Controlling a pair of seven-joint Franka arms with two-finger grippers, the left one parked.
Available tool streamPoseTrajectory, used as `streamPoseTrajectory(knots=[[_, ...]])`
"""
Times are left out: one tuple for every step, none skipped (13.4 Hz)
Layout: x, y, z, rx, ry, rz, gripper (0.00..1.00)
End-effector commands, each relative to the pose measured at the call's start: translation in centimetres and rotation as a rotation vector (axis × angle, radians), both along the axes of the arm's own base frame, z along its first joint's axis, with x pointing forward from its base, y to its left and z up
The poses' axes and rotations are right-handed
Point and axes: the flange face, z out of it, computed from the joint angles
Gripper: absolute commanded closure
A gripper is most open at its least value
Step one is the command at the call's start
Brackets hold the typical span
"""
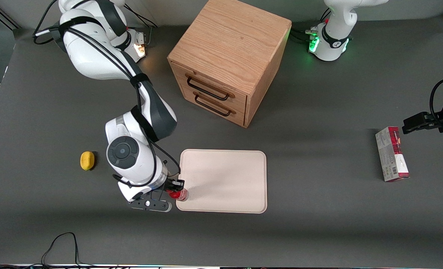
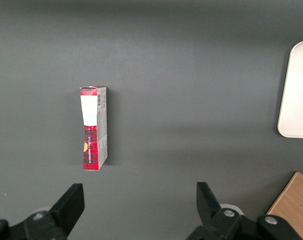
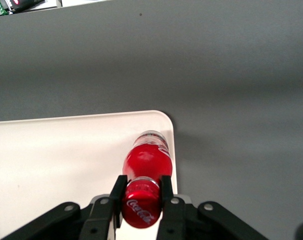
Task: Place coke bottle on tray
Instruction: 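Carry the bottle to the cream tray and lower it onto the tray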
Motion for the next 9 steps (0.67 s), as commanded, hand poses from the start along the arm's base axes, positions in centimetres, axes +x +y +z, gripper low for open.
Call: streamPoseTrajectory(knots=[[0.4, 1.1, -1.0, -0.015, -0.039, -0.023, 1.0], [0.3, 1.3, -1.3, -0.017, -0.035, -0.021, 1.0], [0.2, 1.5, -2.3, -0.032, -0.031, -0.014, 1.0], [0.2, 1.6, -2.5, -0.039, -0.033, -0.01, 0.99], [0.3, 1.5, -2.5, -0.037, -0.037, -0.011, 0.91], [0.2, 1.6, -2.5, -0.037, -0.037, -0.01, 0.79], [0.3, 1.5, -2.7, -0.037, -0.035, -0.011, 0.28], [0.3, 1.6, -2.8, -0.037, -0.037, -0.008, 0.0], [0.3, 1.6, -2.8, -0.037, -0.036, -0.01, 0.0]])
